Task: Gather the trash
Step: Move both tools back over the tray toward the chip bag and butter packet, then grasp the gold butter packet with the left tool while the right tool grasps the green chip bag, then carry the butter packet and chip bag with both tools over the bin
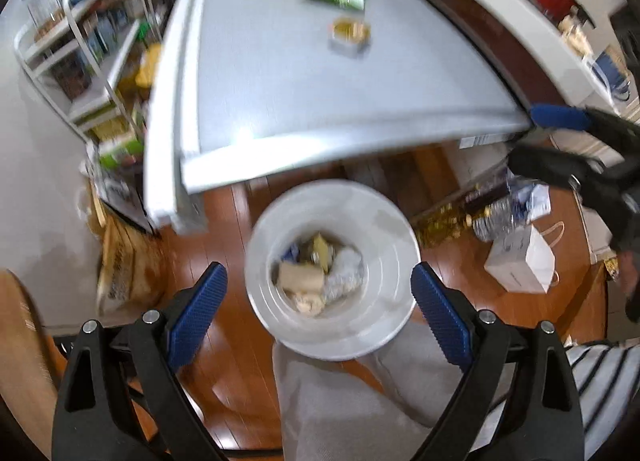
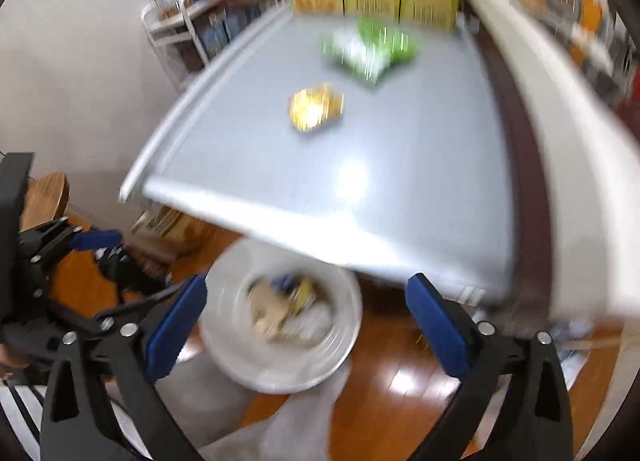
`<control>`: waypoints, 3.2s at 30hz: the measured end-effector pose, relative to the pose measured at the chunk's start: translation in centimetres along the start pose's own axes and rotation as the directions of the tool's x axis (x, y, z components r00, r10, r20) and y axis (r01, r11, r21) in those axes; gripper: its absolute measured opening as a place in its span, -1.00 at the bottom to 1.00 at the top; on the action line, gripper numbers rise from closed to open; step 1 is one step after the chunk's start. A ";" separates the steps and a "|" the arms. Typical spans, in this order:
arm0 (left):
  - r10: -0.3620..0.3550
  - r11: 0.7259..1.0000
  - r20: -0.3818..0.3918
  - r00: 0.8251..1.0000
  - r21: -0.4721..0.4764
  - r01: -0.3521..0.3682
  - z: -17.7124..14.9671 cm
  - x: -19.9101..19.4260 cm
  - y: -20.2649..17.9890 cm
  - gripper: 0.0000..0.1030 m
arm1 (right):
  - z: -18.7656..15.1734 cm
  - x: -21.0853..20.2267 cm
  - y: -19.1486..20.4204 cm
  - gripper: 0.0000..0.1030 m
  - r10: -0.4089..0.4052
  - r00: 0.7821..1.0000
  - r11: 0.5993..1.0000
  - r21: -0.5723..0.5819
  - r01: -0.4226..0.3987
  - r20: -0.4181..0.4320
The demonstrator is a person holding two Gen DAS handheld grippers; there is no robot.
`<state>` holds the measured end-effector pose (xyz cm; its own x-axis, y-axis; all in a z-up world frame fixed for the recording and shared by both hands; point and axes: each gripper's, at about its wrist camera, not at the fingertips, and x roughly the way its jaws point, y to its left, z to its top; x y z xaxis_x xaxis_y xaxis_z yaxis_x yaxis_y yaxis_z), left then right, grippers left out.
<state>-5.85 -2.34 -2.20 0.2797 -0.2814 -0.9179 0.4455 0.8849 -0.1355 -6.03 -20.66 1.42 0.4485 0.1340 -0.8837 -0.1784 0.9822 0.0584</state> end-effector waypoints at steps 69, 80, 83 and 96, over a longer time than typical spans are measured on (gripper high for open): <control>0.006 0.997 0.038 0.999 0.076 -0.009 18.4 9.3 -2.5 0.52 | 16.4 12.4 -13.7 0.60 -0.050 0.987 0.906 0.408 0.109 -0.150; 0.022 0.999 0.054 0.998 0.025 -0.023 19.0 9.9 -2.4 0.17 | 15.8 13.1 -13.2 0.70 -0.059 0.981 0.914 0.384 0.127 -0.183; 0.011 1.000 0.053 0.999 0.024 -0.012 19.3 9.9 -2.4 0.03 | 15.5 12.7 -13.2 0.47 -0.049 0.985 0.915 0.387 0.110 -0.163; -0.040 0.999 0.055 0.998 -0.026 0.042 18.4 8.6 -0.1 0.02 | 14.6 10.6 -12.5 0.15 0.015 0.995 0.917 0.399 0.028 -0.103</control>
<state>12.16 -11.66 -3.21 0.3080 -0.3369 -0.8897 0.4346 0.8818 -0.1835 13.79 -29.63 -1.90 0.3534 0.1341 -0.9258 0.1985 0.9564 0.2143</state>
